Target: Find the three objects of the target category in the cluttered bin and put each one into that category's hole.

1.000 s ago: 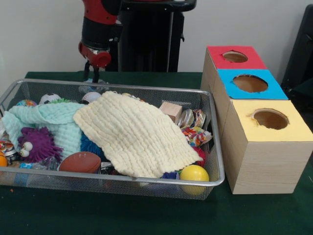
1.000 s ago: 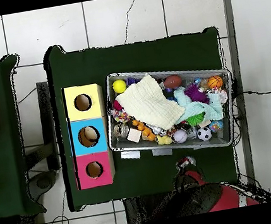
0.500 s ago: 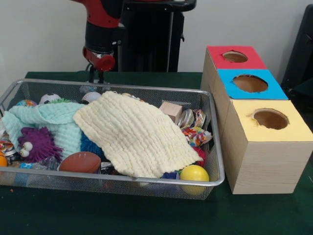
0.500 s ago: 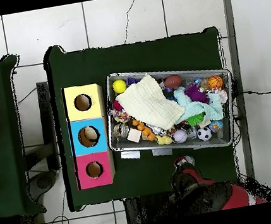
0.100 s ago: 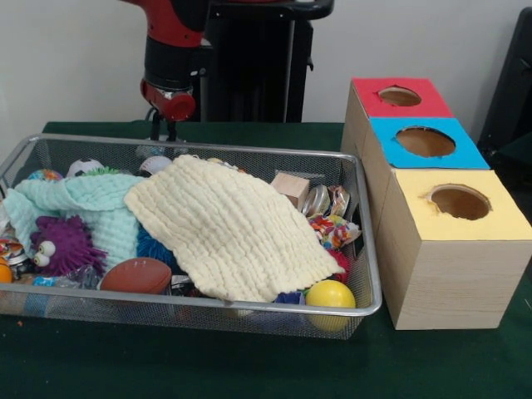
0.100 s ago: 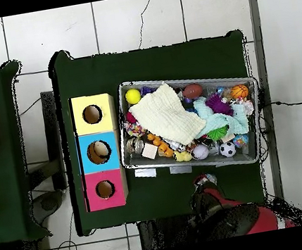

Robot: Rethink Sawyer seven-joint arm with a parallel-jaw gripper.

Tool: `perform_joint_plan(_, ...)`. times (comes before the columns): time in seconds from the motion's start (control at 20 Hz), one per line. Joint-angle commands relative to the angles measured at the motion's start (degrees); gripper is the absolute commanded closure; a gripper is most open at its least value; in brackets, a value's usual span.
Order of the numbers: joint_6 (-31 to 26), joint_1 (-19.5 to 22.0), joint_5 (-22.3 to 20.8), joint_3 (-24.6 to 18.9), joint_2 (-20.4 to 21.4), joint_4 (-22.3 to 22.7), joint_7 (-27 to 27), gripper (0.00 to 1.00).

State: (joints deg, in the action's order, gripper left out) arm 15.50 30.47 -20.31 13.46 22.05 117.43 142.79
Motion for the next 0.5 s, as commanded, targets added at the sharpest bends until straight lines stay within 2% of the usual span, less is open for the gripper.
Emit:
perform_joint_plan(0.05, -10.66, -0.44, 1.08, -5.84, -2.26, -8.38, -0.45, 0.0)
perform_joint_plan(0.3, -13.61, -1.69, 0.44, -4.69, -3.58, -10.35, -1.91, 0.0)
perform_joint_plan(0.5, -19.35, -1.97, 0.1, -4.55, -3.95, -11.47, -3.34, 0.0)
